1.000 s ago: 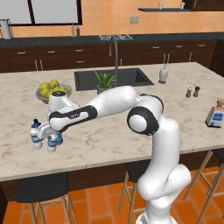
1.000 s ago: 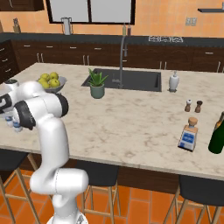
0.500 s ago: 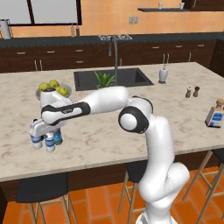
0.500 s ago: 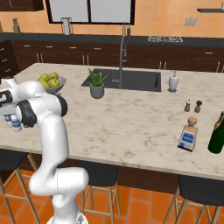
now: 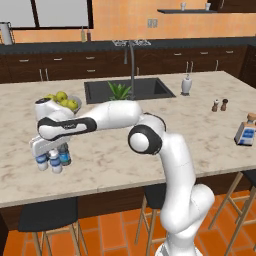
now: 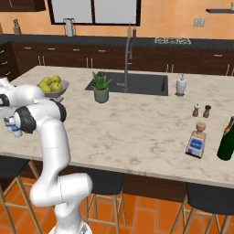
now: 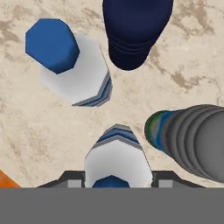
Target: Move the plastic bottles in the middle to the plastics group, and the glass bottles in the middle to the glass group.
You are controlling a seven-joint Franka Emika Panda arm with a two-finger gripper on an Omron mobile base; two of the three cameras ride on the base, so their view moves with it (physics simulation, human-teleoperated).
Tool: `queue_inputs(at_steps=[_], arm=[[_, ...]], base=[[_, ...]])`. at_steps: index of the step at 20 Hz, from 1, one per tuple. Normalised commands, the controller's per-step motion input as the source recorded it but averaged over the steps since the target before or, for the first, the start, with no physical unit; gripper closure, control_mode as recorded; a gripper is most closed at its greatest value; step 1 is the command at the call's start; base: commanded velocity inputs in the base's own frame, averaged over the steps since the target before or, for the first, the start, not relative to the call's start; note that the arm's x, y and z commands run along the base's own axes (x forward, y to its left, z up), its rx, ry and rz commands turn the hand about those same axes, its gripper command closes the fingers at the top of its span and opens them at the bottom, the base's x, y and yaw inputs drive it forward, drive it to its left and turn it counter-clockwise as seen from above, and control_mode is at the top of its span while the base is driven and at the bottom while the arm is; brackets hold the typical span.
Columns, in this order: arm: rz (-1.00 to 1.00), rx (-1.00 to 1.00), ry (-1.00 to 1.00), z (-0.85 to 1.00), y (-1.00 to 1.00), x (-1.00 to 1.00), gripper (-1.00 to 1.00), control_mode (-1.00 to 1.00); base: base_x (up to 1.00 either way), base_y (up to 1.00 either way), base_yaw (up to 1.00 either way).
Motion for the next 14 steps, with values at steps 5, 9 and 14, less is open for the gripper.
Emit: queue_inputs(at_steps=[5, 9, 14], arm=[[0.0, 0.0, -0.19, -0.21, -0.38, -0.38, -1.0, -1.0], [0.0, 0.02, -0.21, -0.07, -0.17, -0.2, -1.0, -1.0], [0.0, 0.12, -0.14, 0.03, -0.14, -0.03, -1.0, -1.0]], base=[[0.0, 0.0, 0.0], [0.0, 0.0, 0.0], [0.0, 0.0, 0.0]])
